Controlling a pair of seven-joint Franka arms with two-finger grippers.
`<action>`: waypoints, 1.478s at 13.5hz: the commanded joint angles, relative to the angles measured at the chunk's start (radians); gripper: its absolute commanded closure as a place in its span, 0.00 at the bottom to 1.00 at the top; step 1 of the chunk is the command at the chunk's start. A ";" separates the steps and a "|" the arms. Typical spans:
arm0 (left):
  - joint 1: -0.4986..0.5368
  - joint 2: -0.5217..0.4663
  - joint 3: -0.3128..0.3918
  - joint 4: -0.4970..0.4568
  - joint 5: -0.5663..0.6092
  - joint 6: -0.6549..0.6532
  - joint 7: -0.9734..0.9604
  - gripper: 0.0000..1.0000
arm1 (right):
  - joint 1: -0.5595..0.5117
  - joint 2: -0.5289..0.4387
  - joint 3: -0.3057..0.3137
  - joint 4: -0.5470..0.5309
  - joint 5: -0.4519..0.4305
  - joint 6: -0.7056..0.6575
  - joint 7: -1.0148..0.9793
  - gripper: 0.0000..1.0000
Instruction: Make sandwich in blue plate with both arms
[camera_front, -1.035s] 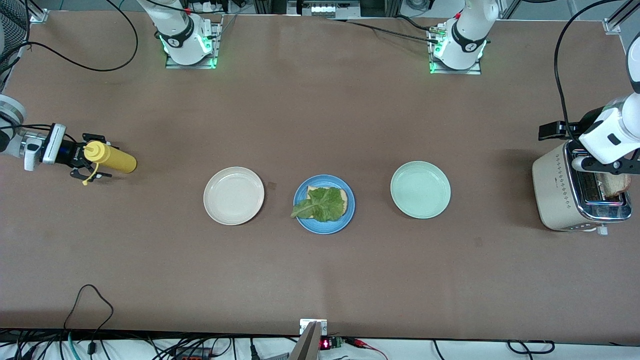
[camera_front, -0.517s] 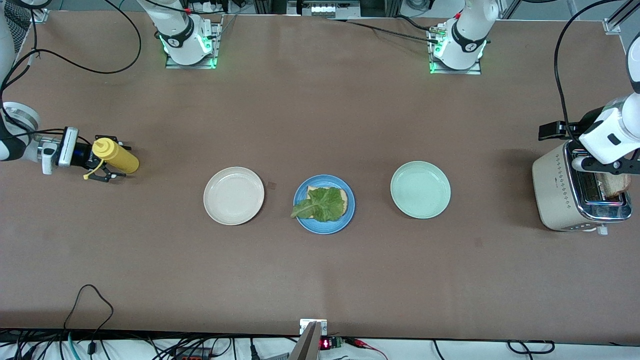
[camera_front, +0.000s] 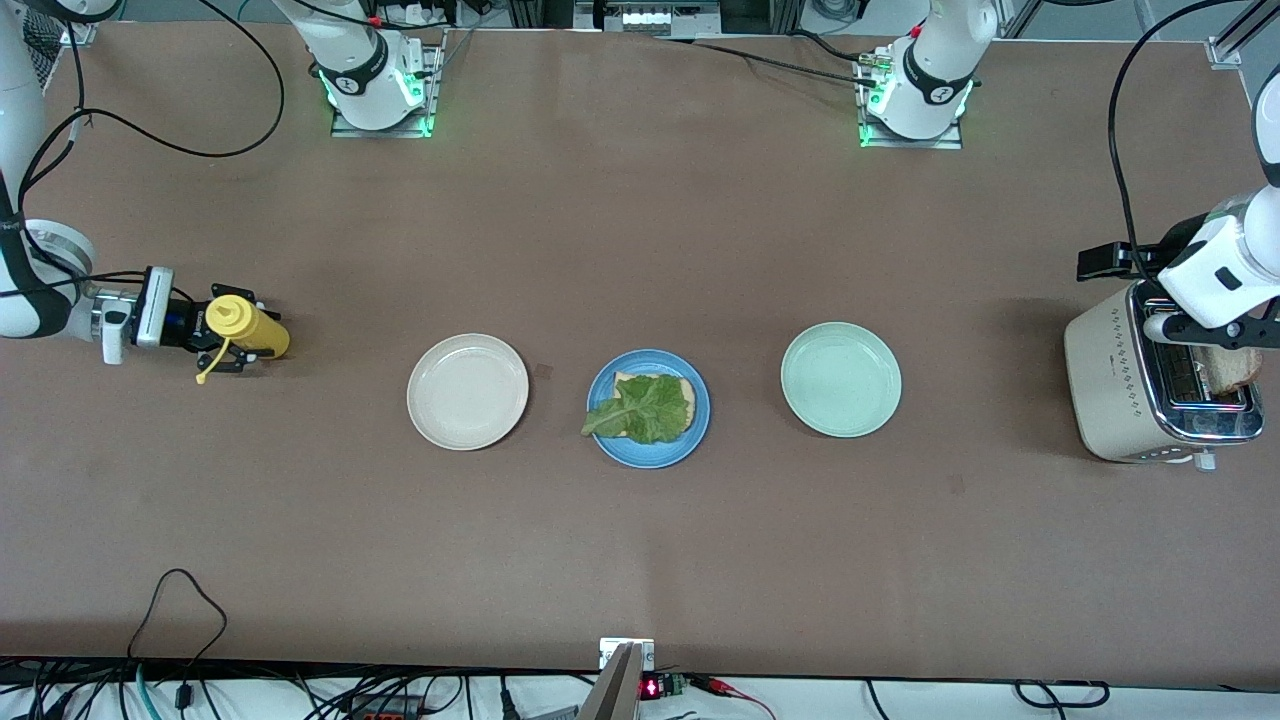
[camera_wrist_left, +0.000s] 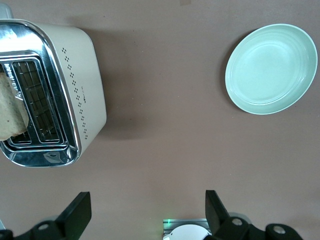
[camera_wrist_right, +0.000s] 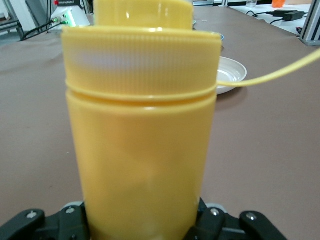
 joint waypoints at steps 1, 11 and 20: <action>-0.001 -0.011 0.001 0.007 0.001 -0.017 -0.006 0.00 | 0.086 -0.097 -0.004 -0.005 0.017 0.032 0.063 1.00; -0.001 -0.014 -0.031 0.007 0.001 -0.031 -0.027 0.00 | 0.510 -0.396 -0.004 -0.017 -0.267 0.368 0.744 1.00; 0.000 -0.028 -0.063 0.007 0.002 -0.063 -0.085 0.00 | 0.893 -0.337 0.015 -0.016 -0.832 0.615 1.448 1.00</action>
